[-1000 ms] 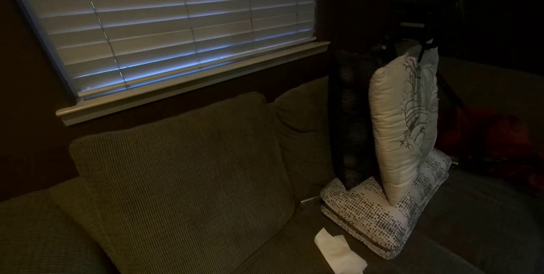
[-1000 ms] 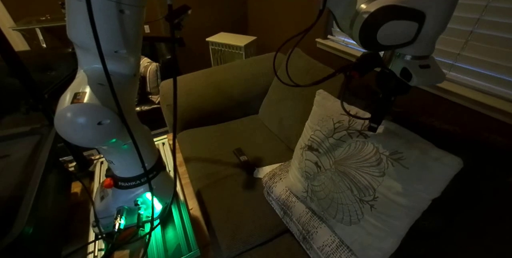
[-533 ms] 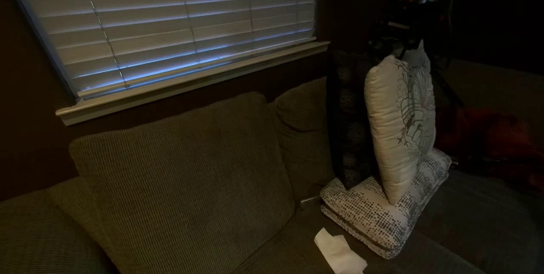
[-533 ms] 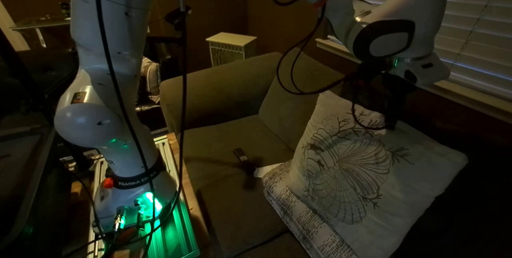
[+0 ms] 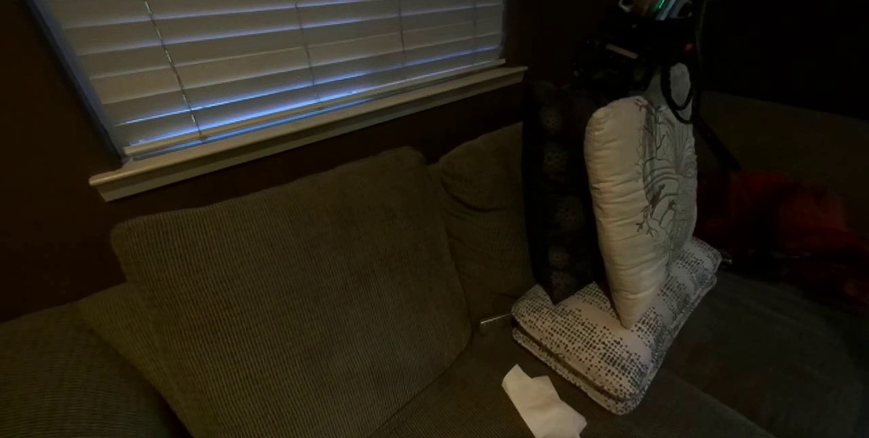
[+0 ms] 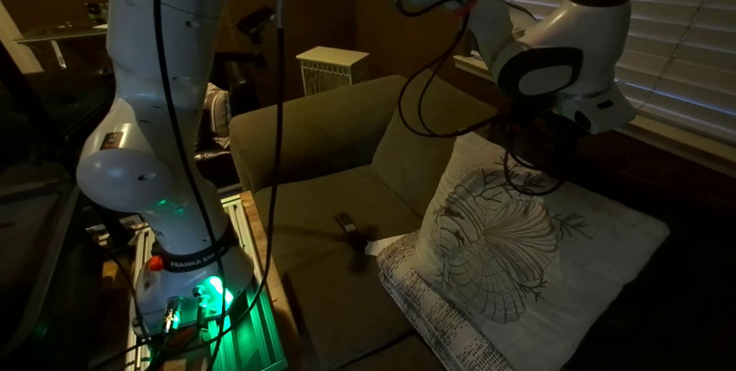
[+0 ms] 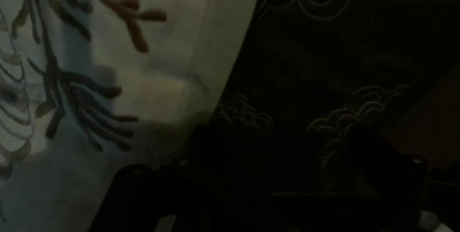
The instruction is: Move the black and white pillows to the left
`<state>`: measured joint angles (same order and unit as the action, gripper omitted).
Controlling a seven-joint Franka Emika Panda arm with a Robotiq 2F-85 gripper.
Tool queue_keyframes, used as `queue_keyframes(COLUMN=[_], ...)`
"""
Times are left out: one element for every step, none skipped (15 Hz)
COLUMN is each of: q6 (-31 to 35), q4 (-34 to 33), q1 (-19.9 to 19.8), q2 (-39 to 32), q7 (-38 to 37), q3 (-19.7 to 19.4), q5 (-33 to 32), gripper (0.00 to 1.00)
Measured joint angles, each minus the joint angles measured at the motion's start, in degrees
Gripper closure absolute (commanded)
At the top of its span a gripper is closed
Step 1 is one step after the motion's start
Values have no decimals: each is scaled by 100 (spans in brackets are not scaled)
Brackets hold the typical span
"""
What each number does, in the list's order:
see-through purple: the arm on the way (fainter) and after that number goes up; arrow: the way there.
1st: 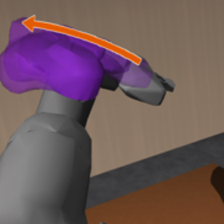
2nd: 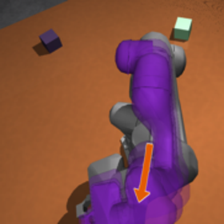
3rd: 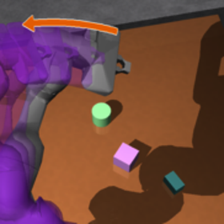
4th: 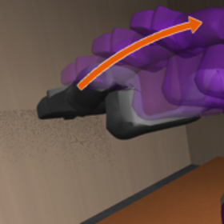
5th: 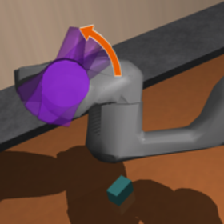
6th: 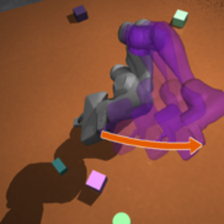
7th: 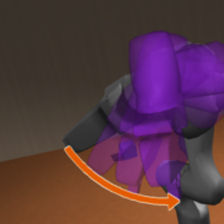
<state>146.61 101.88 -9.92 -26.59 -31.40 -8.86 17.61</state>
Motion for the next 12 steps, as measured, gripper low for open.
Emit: queue_keyframes(q6=[-6, -10, -16, -24, -27, -28, -28, -34, -53, -86, -137, -206], q4=[-2, -5, -9, -14, -17, -22, -32, -48, -64, -85, -102, -117], q1=[0, 0, 0, 0, 0, 0, 0, 0, 2, 6, 17, 39], q2=[-41, -72, -95, -110, -117, -117, -117, -116, -110, -99, -77, -45], q7=[10, 12, 12, 12, 12, 12, 12, 9, 8, 8, 4, -4], q3=[1, 0, -4, -12, -21, -28, -34, -41, -51, -63, -80, -109], q5=[7, 7, 7, 7, 7, 7, 7, 7, 7, 7, 2, -35], gripper=[0, 0, 0, 0, 0, 0, 0, 0, 0, 0, 0, 0])
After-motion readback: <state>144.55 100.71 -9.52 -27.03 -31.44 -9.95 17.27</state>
